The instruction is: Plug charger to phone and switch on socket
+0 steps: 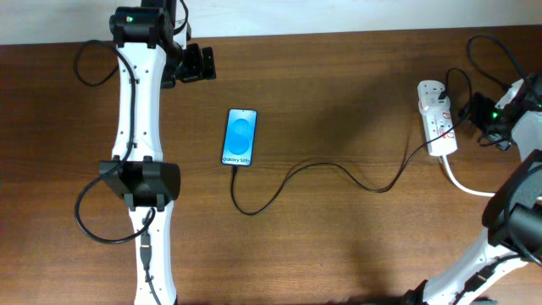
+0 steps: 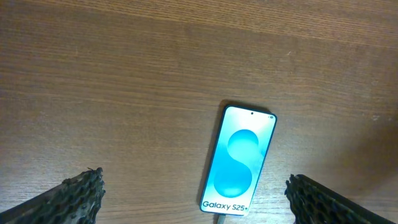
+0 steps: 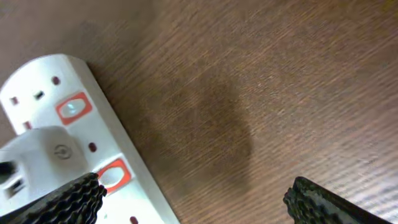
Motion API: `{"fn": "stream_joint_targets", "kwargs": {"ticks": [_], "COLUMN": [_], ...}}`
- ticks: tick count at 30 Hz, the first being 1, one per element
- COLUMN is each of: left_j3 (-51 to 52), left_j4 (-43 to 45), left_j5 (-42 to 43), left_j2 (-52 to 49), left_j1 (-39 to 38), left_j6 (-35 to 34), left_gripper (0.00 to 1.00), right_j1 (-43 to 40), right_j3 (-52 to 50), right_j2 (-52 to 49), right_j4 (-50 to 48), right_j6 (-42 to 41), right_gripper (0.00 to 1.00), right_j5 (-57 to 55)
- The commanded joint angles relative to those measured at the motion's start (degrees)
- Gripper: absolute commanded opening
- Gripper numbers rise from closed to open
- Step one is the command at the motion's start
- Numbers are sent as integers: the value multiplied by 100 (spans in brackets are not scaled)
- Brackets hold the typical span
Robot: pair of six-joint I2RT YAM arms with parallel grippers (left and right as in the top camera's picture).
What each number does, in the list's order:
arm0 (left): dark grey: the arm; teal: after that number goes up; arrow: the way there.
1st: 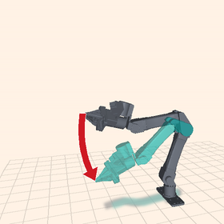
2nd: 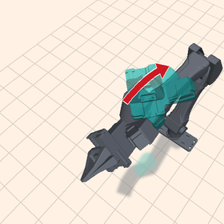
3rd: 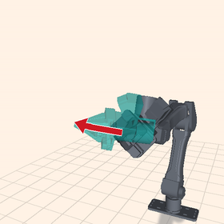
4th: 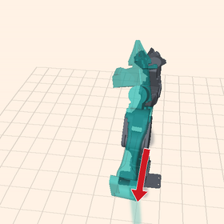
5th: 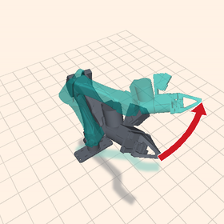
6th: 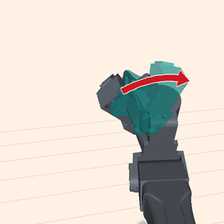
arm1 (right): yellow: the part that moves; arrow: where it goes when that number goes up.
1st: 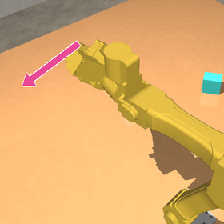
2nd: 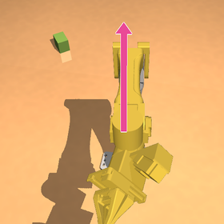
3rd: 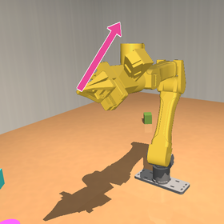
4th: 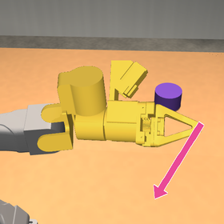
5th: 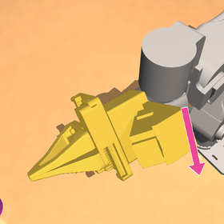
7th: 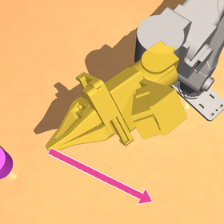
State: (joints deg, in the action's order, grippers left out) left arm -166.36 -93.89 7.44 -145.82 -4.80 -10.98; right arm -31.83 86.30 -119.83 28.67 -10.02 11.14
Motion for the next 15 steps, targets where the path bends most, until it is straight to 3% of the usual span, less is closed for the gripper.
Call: {"fn": "stream_joint_targets", "kwargs": {"ticks": [1,15], "left_j3": [-59,-59], "left_j4": [-9,-7], "left_j5": [-42,-42], "left_j2": [105,105], "left_j1": [9,9], "left_j6": [-31,-31], "left_gripper": [99,99], "right_j1": [109,221], "right_j3": [59,50], "right_j2": [-249,-345], "right_j4": [-42,-151], "right_j6": [83,79], "right_gripper": [98,98], "right_j5": [-131,-129]}}
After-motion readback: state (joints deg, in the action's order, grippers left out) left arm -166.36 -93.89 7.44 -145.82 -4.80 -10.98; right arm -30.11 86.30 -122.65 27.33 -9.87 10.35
